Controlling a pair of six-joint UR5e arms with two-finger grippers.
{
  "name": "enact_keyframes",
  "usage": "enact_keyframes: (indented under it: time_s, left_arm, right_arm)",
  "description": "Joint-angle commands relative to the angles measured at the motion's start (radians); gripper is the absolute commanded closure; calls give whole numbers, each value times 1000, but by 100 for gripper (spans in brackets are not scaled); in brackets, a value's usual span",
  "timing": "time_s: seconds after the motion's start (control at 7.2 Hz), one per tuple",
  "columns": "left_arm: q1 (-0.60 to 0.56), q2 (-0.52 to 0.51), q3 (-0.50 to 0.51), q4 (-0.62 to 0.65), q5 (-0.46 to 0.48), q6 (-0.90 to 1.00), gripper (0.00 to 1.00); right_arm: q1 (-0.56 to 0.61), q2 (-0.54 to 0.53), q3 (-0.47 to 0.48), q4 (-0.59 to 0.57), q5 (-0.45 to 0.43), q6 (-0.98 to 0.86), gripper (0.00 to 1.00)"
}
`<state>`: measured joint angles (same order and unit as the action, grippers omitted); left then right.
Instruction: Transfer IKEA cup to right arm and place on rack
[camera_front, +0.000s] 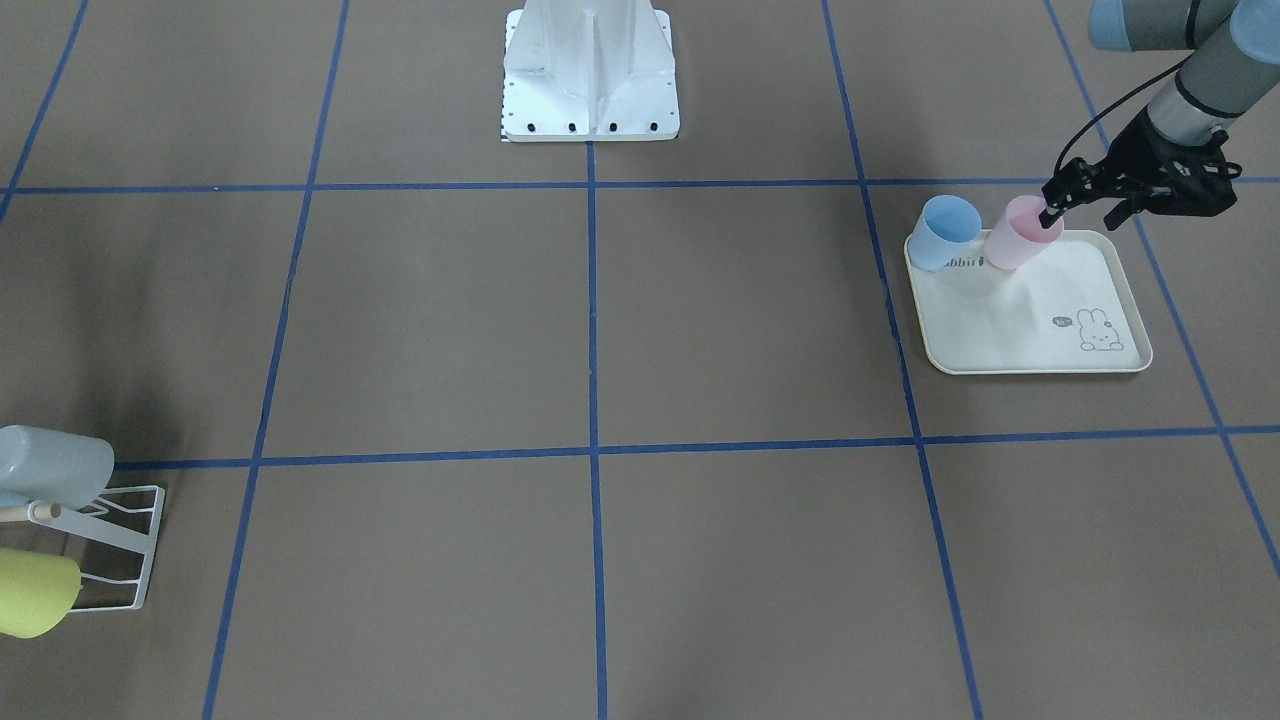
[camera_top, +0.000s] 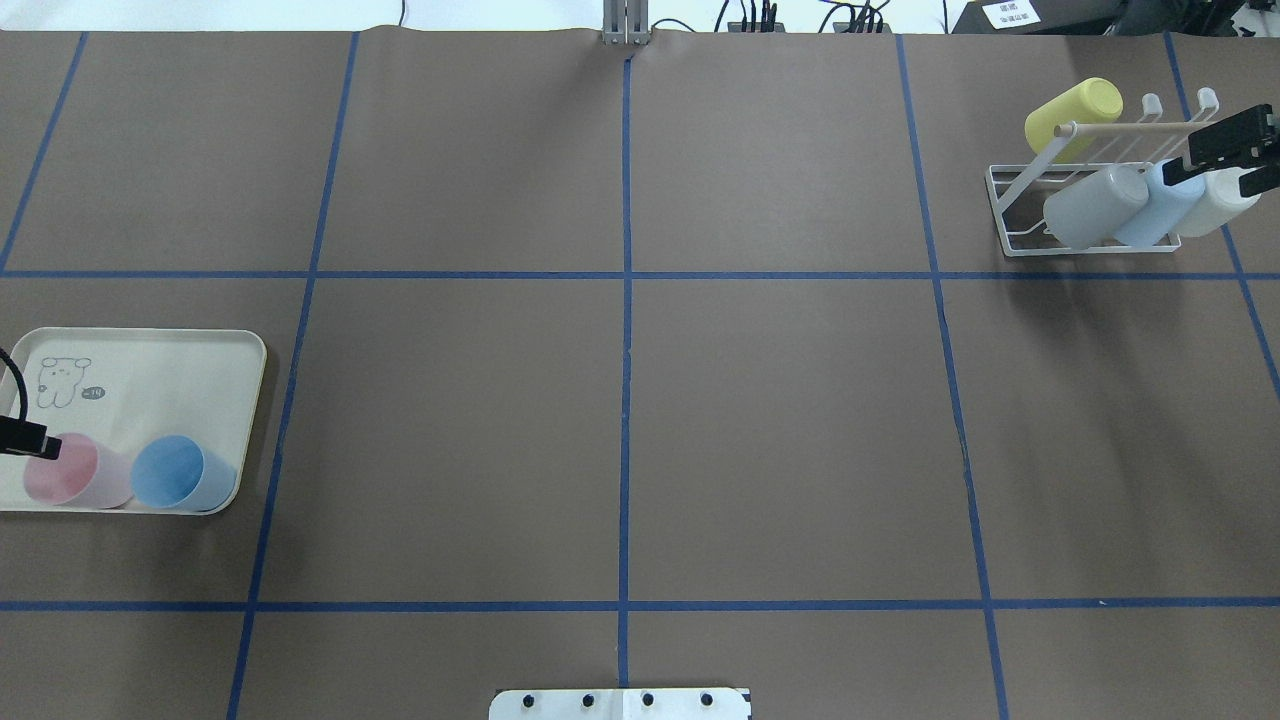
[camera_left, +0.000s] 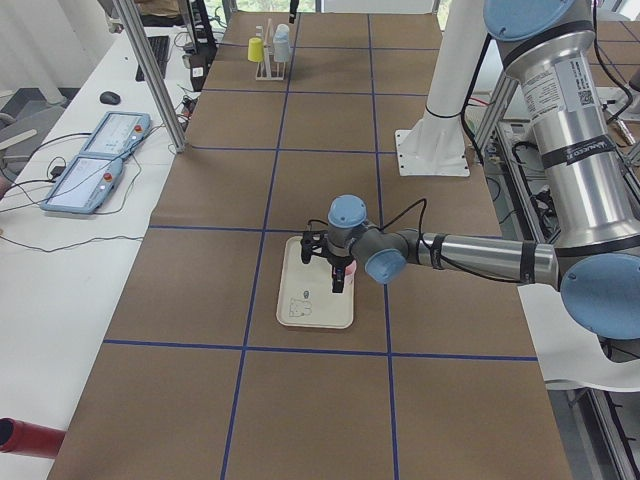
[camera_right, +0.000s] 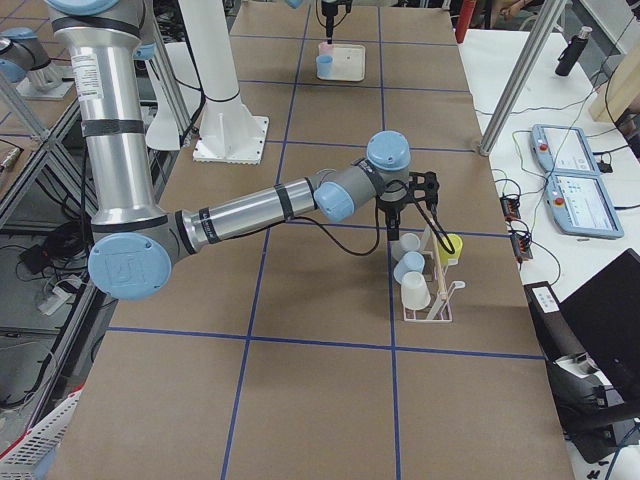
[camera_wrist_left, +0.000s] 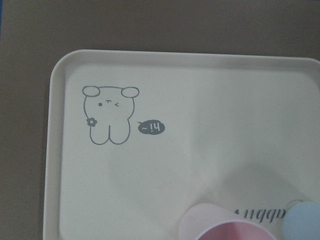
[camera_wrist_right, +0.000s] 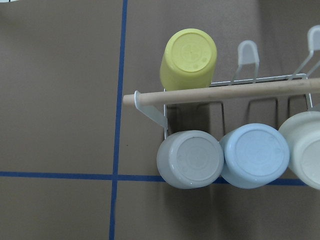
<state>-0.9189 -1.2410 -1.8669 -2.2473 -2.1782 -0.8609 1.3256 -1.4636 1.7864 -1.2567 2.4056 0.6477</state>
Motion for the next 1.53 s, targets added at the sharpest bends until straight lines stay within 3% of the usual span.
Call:
enact_keyframes:
  time_s: [0.0,0.14,0.28,0.42,0.56,0.83,1.11,1.39]
  left_arm:
    - [26,-6,26,-2,-3,0,57]
    - [38,-8,26,-3,-3,-1,66]
    - [41,-8,20,-5,-9,-1,91]
    - [35,-5,-1,-5,-72,0,100]
    - [11,12,-30,-3,-119,2,100]
    - [-235,11,-35,3,-211,13,100]
    - [-265,-44,-87,11,-259,-10,100]
    - [-258,-237,-100,-21,-265,-346,100]
  right_arm:
    - [0,-3,2,0,4,1,0]
    - [0,-3,1,0,3,1,0]
    - [0,-3,1,0,4,1,0]
    - [0,-1,2,0,9,1,0]
    - [0,-1,2,0,9,1,0]
    - [-2,3,7,2,12,6,0]
    - [-40,29,14,67,36,18,0]
    - [-80,34,31,200,161,212,0]
